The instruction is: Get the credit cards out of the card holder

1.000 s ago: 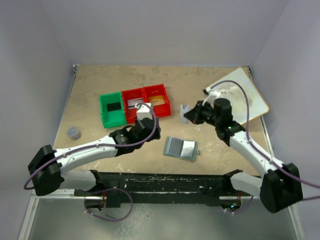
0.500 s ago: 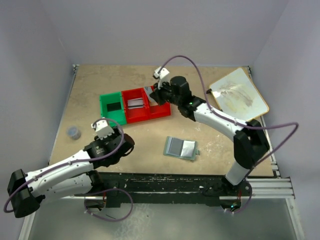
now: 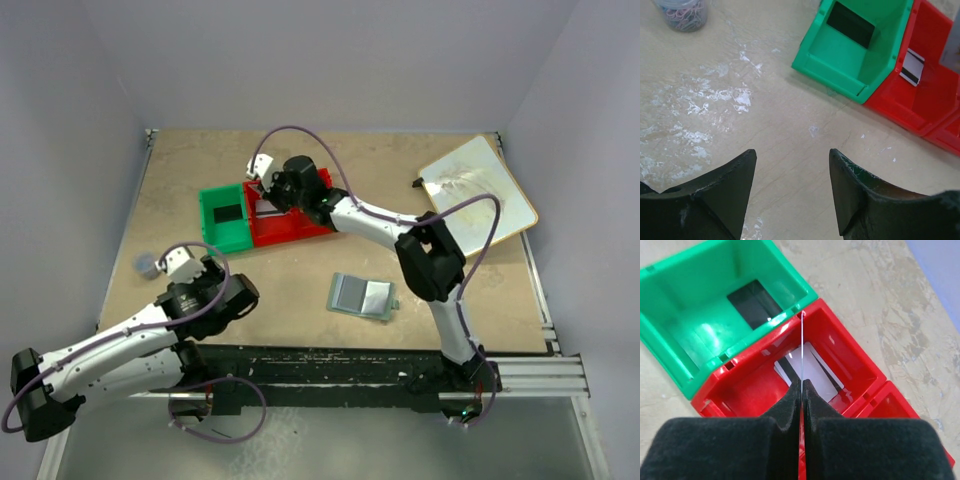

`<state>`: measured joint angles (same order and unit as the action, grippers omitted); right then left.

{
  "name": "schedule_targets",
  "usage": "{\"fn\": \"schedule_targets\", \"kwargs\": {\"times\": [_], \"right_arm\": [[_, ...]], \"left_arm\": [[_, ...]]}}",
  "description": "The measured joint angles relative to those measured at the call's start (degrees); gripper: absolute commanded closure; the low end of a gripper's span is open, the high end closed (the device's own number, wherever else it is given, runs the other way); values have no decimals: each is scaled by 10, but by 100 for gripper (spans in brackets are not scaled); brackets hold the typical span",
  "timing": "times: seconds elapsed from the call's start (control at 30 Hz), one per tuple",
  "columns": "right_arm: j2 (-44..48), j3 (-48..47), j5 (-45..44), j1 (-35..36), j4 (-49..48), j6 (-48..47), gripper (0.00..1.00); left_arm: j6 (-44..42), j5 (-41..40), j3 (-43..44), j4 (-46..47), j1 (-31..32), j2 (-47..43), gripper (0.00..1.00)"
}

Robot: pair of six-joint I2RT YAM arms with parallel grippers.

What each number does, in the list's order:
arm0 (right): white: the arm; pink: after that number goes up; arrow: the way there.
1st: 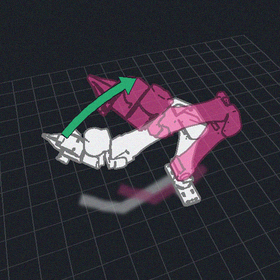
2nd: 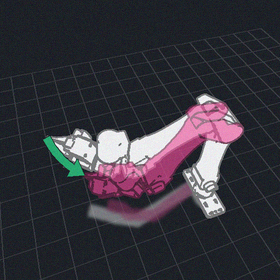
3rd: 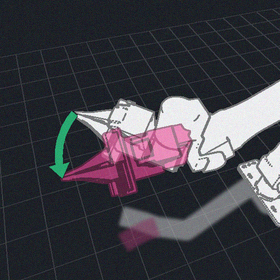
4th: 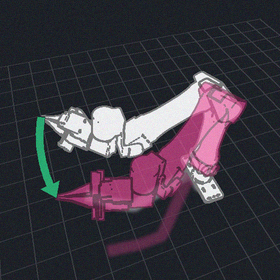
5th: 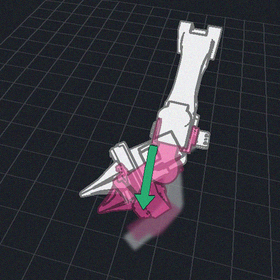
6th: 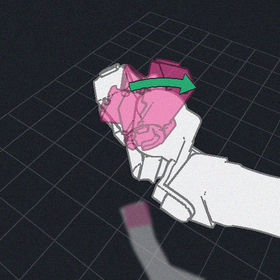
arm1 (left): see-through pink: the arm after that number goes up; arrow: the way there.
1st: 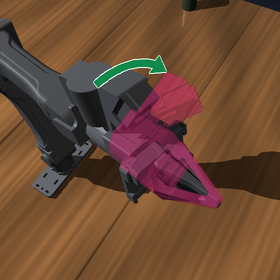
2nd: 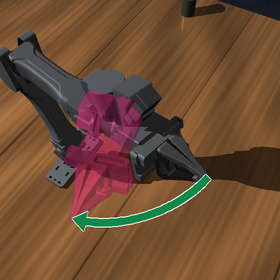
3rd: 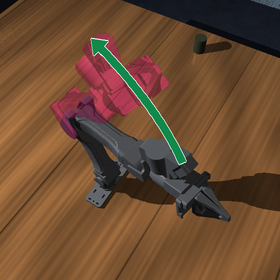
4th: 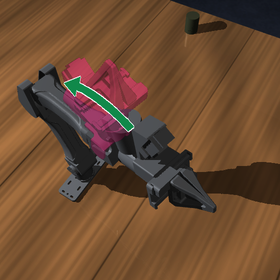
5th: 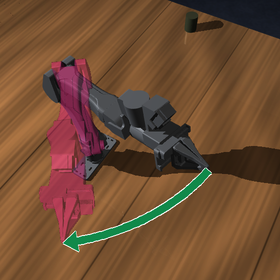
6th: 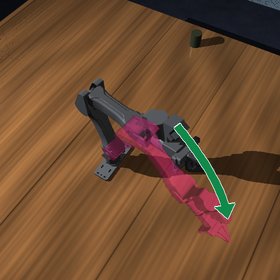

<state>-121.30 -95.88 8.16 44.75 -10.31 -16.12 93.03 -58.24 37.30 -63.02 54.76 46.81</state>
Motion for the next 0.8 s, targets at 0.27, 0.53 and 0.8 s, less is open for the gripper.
{"fn": "schedule_targets", "kwargs": {"times": [0.27,0.53,0.8], "right_arm": [[-78,-65,-35,2,54,-88,100],[-117,-107,-79,3,76,-164,100],[-162,-168,-124,3,83,-232,97]], "left_arm": [[11,-28,38,-31,0,-34,40],[11,-40,54,-53,0,-60,40],[9,-42,62,-60,0,-64,40]]}}
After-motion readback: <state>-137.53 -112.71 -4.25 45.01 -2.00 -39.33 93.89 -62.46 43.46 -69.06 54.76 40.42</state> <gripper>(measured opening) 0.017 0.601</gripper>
